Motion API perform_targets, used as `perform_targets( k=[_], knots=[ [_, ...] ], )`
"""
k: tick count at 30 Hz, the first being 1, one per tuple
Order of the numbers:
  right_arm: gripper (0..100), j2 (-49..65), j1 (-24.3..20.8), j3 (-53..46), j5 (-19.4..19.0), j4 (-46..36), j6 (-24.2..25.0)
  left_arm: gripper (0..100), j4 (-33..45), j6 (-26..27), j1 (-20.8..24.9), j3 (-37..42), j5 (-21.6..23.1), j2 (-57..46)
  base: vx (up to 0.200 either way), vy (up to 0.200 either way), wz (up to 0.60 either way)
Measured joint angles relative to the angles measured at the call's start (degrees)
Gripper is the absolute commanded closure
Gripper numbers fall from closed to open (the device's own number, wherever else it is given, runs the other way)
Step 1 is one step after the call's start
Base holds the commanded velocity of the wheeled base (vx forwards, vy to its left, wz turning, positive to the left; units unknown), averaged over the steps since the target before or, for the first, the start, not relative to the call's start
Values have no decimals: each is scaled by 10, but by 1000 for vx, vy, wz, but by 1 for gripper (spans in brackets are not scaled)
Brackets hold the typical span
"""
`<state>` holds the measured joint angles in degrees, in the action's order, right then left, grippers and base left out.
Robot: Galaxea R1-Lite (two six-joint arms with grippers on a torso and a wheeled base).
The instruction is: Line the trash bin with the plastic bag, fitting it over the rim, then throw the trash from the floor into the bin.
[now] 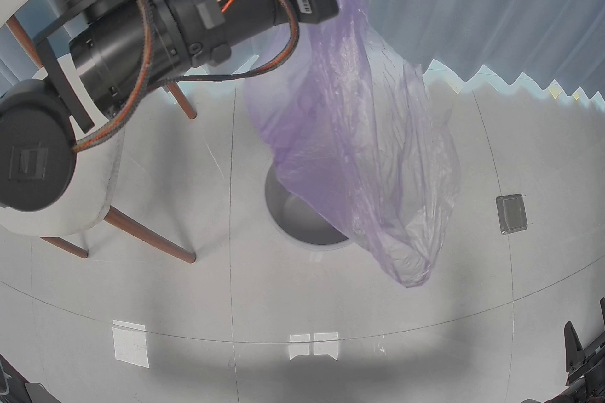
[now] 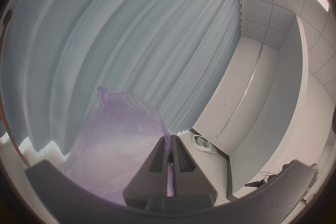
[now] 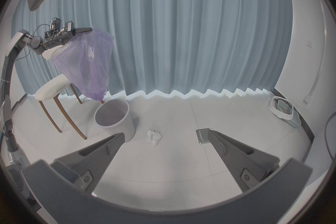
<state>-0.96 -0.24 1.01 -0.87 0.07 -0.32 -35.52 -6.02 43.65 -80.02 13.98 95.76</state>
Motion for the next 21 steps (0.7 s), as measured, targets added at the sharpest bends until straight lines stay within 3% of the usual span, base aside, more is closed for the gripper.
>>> perform_targets(
  k=[21],
  knots=[
    [0,0,0,0,0,0,0,100,-11,-8,-40,25,5,9,0,0,0]
  ],
)
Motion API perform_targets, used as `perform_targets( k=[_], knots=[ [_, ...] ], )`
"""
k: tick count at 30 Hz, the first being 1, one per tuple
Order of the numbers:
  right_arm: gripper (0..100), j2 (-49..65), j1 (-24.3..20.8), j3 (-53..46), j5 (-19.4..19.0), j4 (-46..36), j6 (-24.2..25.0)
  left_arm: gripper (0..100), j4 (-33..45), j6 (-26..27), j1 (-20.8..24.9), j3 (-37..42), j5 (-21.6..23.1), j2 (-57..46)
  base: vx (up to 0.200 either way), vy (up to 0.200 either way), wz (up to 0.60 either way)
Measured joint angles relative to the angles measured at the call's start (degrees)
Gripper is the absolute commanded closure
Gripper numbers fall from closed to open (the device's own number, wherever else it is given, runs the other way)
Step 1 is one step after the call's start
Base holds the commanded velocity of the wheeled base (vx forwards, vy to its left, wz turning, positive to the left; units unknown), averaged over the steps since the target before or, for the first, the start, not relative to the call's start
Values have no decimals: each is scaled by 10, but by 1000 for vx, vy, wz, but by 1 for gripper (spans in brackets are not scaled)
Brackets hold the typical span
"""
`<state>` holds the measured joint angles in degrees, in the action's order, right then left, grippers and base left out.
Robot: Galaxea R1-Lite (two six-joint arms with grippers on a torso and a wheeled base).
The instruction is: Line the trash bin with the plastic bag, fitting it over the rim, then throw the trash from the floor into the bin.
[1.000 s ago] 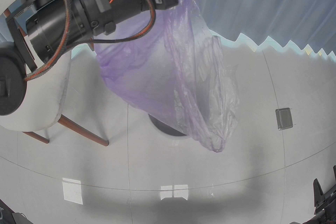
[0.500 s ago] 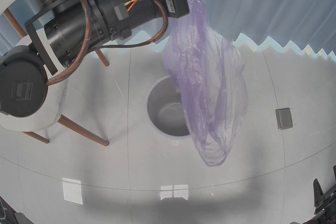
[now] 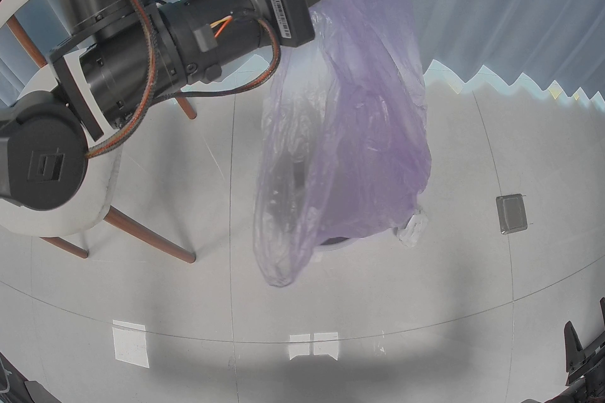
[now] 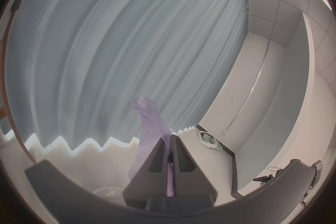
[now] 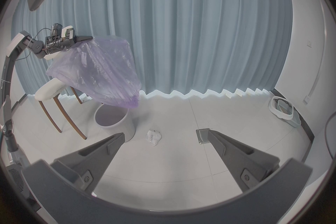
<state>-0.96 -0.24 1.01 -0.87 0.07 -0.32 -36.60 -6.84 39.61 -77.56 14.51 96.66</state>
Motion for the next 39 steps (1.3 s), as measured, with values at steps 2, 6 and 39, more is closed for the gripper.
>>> perform_targets(
  k=[2,6,39],
  knots=[
    [0,0,0,0,0,0,0,100,0,0,-3,1,0,-3,0,0,0],
    [0,0,0,0,0,0,0,100,1,-7,-4,7,-3,-13,0,0,0],
    [0,0,0,0,0,0,0,100,-64,-28,3,127,-7,-55,0,0,0]
  ],
)
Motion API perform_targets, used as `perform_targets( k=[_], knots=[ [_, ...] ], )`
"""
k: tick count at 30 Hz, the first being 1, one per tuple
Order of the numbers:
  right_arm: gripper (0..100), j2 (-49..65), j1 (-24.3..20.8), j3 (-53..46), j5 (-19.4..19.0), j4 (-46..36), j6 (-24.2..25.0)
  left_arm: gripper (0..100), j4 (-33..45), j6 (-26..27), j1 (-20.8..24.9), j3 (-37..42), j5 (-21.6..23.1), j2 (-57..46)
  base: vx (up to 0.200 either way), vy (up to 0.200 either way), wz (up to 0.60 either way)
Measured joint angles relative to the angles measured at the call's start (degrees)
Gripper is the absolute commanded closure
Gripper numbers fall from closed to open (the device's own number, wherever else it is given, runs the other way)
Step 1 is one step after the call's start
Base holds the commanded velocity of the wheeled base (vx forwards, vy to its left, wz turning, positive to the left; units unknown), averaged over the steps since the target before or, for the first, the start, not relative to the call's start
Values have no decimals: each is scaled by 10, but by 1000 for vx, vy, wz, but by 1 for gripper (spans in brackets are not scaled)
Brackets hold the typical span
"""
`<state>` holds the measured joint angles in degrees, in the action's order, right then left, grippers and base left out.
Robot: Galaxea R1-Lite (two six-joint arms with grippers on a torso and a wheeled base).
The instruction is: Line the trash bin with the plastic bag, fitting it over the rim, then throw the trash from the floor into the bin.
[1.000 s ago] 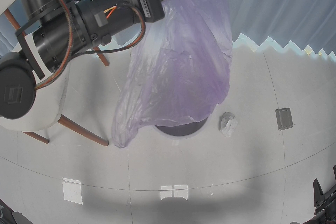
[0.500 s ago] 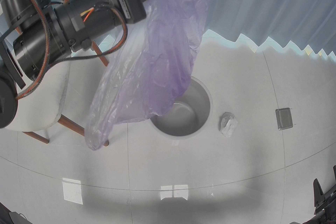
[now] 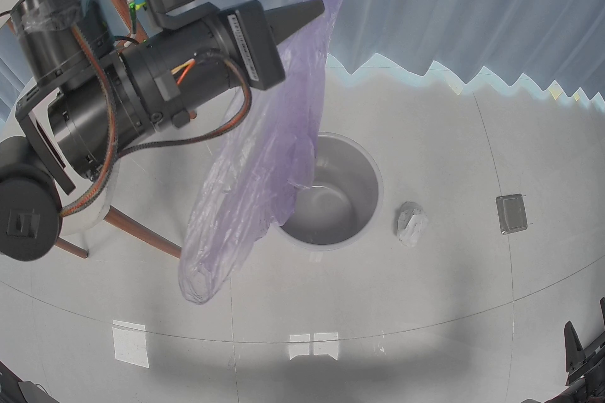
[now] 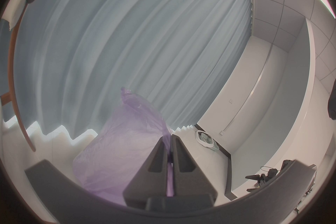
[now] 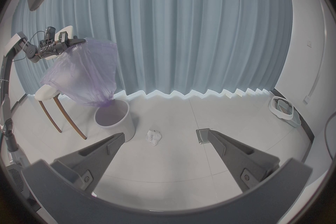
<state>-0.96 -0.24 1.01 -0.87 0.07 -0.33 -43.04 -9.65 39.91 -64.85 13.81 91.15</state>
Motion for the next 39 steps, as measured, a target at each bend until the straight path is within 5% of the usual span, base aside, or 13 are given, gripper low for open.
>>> perform_targets(
  k=[27,39],
  knots=[
    [0,0,0,0,0,0,0,100,-2,0,-1,67,4,-4,0,0,0],
    [0,0,0,0,0,0,0,100,-98,-48,-16,71,8,26,0,0,0]
  ],
)
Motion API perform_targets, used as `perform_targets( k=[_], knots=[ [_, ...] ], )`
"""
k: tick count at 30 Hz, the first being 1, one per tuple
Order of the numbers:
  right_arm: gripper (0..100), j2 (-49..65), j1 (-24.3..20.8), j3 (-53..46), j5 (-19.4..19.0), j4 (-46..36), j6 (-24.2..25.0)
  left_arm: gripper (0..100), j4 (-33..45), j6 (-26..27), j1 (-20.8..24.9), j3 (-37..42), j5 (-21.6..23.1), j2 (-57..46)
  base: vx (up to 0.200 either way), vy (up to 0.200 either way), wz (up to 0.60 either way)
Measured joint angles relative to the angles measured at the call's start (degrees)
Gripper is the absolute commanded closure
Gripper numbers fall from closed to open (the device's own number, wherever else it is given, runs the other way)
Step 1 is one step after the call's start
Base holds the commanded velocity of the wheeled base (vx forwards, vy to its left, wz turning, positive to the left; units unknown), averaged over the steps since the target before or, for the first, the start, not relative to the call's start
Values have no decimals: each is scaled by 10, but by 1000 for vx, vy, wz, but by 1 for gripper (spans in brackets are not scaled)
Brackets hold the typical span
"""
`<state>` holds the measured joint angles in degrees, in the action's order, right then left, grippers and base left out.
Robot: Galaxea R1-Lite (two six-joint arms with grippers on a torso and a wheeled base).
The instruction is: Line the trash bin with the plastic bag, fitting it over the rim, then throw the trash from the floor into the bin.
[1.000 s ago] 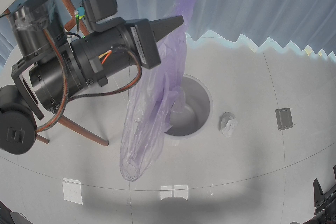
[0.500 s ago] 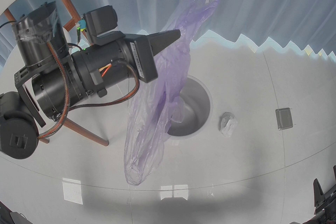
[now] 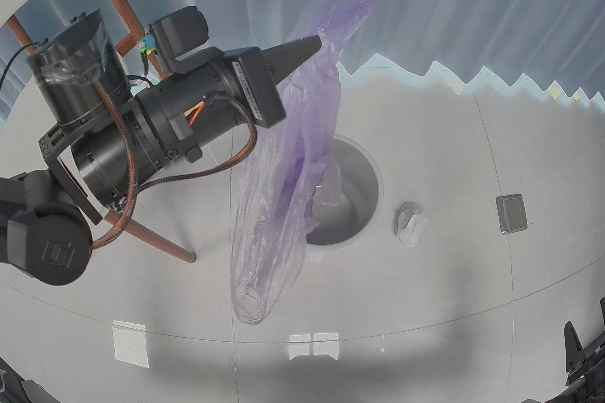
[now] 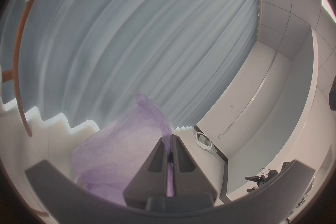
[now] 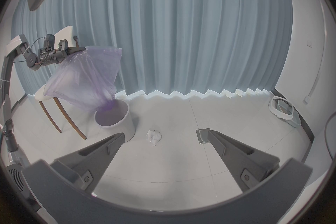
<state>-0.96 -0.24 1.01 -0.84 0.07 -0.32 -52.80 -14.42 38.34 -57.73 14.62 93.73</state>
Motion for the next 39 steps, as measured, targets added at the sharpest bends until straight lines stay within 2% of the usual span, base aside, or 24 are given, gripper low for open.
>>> perform_targets(
  k=[18,27,31,34,39],
  knots=[
    [0,0,0,0,0,0,0,100,-68,-21,4,62,-6,27,0,0,0],
    [0,0,0,0,0,0,0,100,-149,-24,37,142,-6,8,0,0,0],
    [0,0,0,0,0,0,0,100,-178,-57,49,190,-3,-13,0,0,0],
    [0,0,0,0,0,0,0,100,-191,-75,54,208,0,-24,0,0,0],
    [0,0,0,0,0,0,0,100,-190,-75,60,217,-4,-29,0,0,0]
  ],
)
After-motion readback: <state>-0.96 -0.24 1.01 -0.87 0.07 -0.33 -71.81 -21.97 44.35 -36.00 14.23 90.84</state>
